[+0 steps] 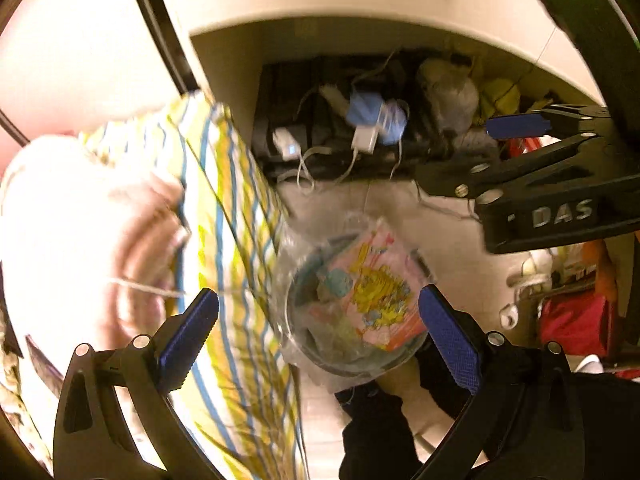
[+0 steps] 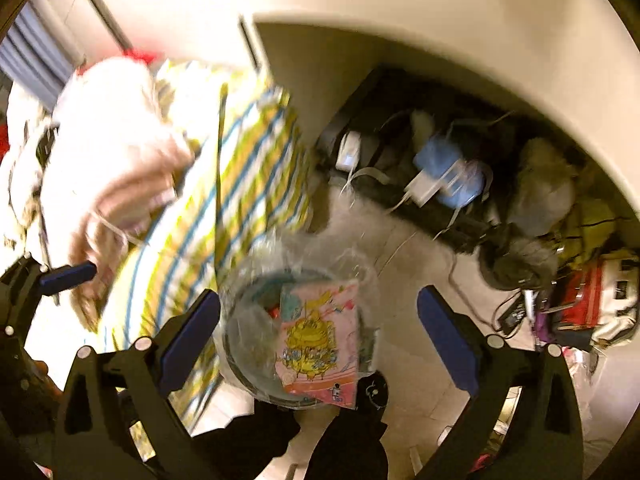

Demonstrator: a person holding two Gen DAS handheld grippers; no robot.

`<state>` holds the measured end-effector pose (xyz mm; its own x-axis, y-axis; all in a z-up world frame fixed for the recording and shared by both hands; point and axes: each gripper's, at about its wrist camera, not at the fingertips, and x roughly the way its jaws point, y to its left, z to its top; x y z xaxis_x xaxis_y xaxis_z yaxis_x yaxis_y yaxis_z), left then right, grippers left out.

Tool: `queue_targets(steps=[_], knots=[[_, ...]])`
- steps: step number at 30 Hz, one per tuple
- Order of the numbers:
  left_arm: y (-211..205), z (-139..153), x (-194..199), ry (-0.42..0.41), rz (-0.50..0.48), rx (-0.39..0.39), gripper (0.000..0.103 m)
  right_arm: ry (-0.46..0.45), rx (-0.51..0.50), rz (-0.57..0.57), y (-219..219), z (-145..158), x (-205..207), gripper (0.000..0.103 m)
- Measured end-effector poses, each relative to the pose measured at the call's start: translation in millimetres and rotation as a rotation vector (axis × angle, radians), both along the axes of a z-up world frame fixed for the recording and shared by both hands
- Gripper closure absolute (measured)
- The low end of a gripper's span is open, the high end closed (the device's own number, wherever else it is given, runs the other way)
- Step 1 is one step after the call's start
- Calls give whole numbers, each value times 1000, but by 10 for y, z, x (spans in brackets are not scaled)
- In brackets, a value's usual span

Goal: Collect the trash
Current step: 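Raise both tools back toward the desk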

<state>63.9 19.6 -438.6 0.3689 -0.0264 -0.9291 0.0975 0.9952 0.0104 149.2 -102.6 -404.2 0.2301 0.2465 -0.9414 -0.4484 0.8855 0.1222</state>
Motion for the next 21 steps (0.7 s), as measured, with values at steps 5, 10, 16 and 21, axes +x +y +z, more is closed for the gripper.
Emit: queue_targets(steps=[5, 10, 16, 21], knots=[[-167, 624, 110, -99, -71, -12, 6, -138, 73, -105, -271, 879, 18, 7], [-437, 1191, 281, -211, -189, -33, 6, -281, 102, -241, -686, 1582, 47, 7], [-758, 1674, 669, -299, -267, -33, 6, -361, 107, -366, -1161, 2078, 147, 7], [-994, 2008, 1043, -359, -260, -32, 6, -409, 102, -405, -1435, 2319, 424, 7]])
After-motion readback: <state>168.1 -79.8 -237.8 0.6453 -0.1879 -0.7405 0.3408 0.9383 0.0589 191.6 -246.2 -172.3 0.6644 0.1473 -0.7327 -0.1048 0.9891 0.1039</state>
